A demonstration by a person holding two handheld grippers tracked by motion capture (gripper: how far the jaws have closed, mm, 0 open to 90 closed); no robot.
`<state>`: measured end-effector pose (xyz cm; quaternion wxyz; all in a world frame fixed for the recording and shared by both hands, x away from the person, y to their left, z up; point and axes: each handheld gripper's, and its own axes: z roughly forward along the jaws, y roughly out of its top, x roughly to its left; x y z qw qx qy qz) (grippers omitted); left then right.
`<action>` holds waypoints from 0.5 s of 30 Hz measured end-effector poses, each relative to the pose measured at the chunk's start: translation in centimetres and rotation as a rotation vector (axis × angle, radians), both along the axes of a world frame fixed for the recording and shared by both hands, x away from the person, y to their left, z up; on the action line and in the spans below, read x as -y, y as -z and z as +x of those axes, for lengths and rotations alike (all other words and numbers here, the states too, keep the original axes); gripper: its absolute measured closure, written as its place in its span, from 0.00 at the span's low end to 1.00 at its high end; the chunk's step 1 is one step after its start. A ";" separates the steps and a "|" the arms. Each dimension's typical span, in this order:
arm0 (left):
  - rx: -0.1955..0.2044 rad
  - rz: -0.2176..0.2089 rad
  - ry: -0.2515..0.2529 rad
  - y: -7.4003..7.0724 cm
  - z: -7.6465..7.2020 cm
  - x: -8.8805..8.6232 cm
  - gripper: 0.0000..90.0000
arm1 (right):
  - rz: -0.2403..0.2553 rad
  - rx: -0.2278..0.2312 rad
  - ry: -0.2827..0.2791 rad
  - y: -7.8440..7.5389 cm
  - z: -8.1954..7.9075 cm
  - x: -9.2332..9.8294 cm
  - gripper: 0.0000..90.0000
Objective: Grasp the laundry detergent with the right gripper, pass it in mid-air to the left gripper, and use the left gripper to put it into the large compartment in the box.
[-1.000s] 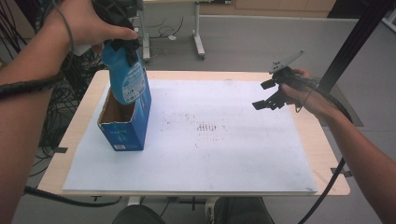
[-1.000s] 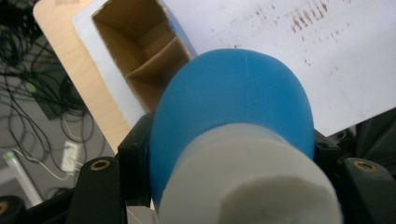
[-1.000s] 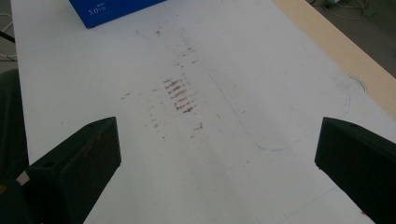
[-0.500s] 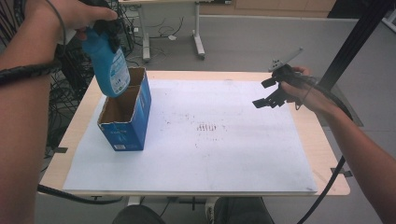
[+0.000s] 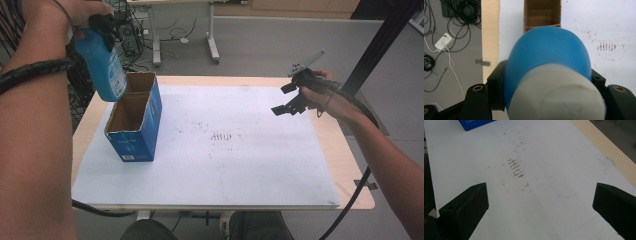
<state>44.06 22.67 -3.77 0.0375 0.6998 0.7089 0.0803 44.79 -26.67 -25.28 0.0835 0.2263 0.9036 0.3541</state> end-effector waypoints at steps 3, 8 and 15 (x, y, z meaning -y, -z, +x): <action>0.004 -0.007 -0.009 0.2 -0.1 -0.3 0.41 | 0.004 -0.002 0.000 0.0 0.0 -0.1 0.00; 0.002 -0.016 -0.015 0.6 -0.2 -0.7 0.41 | 0.004 -0.001 -0.003 -0.1 0.0 -0.3 0.00; 0.004 -0.013 -0.012 0.8 -0.1 -0.7 0.41 | -0.001 -0.001 -0.009 -0.1 0.0 -0.6 0.00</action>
